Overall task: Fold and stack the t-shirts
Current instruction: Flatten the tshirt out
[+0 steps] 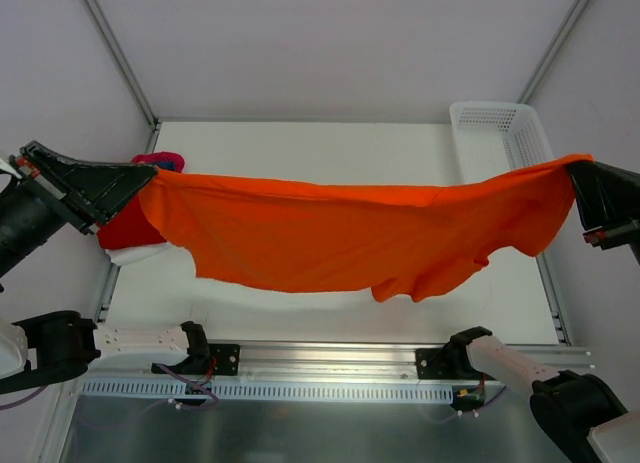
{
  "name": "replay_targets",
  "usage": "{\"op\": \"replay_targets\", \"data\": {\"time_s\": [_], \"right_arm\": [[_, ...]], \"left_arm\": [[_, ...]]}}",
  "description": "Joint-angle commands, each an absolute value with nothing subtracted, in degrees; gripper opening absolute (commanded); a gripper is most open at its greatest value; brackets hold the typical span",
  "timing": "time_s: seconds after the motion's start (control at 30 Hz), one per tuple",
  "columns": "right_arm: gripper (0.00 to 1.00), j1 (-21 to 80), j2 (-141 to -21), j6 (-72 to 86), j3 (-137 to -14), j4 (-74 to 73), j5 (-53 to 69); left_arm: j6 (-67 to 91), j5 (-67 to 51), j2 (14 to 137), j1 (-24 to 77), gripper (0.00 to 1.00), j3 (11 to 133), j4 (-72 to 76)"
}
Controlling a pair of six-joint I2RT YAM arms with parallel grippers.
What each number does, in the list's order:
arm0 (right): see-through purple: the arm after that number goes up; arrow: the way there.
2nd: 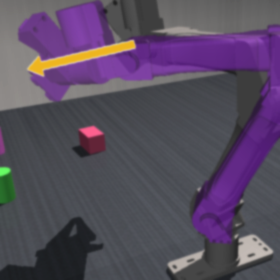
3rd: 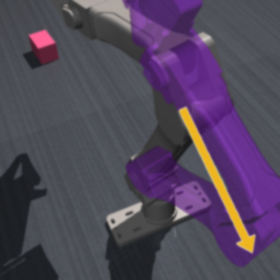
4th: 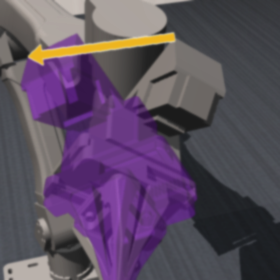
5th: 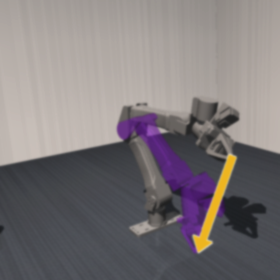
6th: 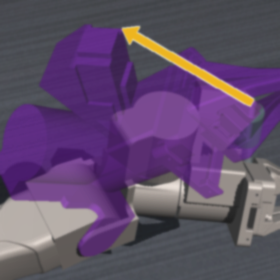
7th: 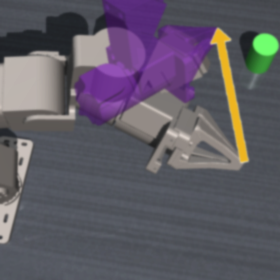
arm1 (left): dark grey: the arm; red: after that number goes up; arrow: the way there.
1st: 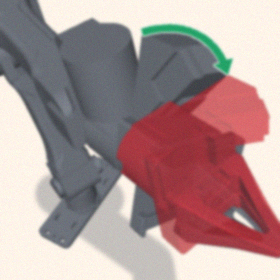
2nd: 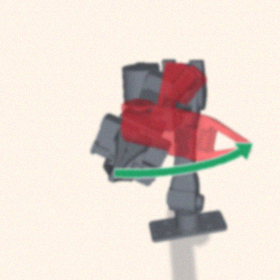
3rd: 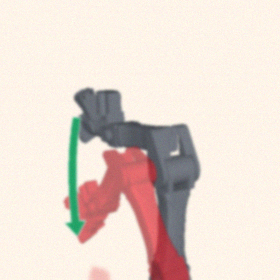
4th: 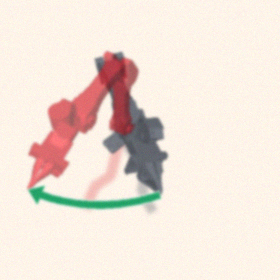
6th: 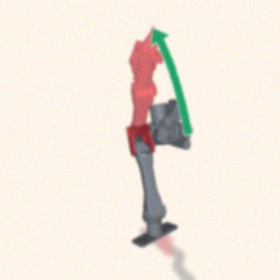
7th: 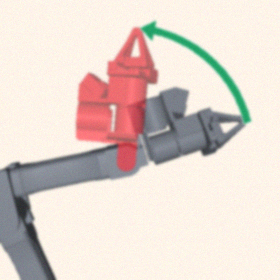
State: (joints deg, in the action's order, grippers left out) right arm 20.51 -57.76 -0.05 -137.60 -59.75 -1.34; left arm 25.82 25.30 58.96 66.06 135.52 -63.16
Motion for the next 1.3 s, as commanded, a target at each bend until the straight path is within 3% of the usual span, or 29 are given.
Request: {"op": "replay_targets", "data": {"time_s": [0.0, 0.33, 0.53, 0.83, 1.13, 1.17, 1.2, 1.23, 1.27], "right_arm": [[0.01, 21.35, -55.99, -0.18, -140.01, -53.18, 0.79], [0.01, 25.31, -52.74, 0.17, -136.49, -46.07, 5.0], [0.01, 30.48, -52.56, 0.97, -137.9, -43.51, 4.93], [0.01, 39.55, -52.9, -9.22, -121.4, -42.11, -18.0], [0.01, 39.11, -58.0, -9.67, -114.62, -41.05, -24.6], [0.0, 38.42, -58.7, -9.15, -111.83, -40.78, -24.44], [0.01, 34.32, -59.84, -8.01, -109.8, -39.74, -23.13], [0.01, 30.71, -60.29, -6.26, -107.77, -38.94, -15.98], [0.01, 26.76, -60.73, -3.89, -105.4, -37.8, -11.04]], "left_arm": [[23.82, 19.08, 58.1, 66.53, 0.0, 136.5, -57.92], [26.01, 9.41, 57.48, 66.53, 0.0, 136.5, -53.88], [26.54, 10.89, 54.5, 66.53, 0.0, 134.22, -52.74], [23.65, 36.19, 50.27, 66.53, 0.0, 116.82, -51.16], [18.03, 56.5, 56.15, 65.31, 0.0, 101.71, -44.14], [17.58, 55.03, 56.77, 63.39, 0.0, 98.04, -41.25], [19.14, 51.1, 58.34, 55.19, 0.0, 96.35, -40.7], [20.38, 38.97, 59.4, 49.19, 0.0, 94.59, -40.43], [21.96, 34.41, 60.55, 43.48, 0.0, 90.74, -40.17]]}}
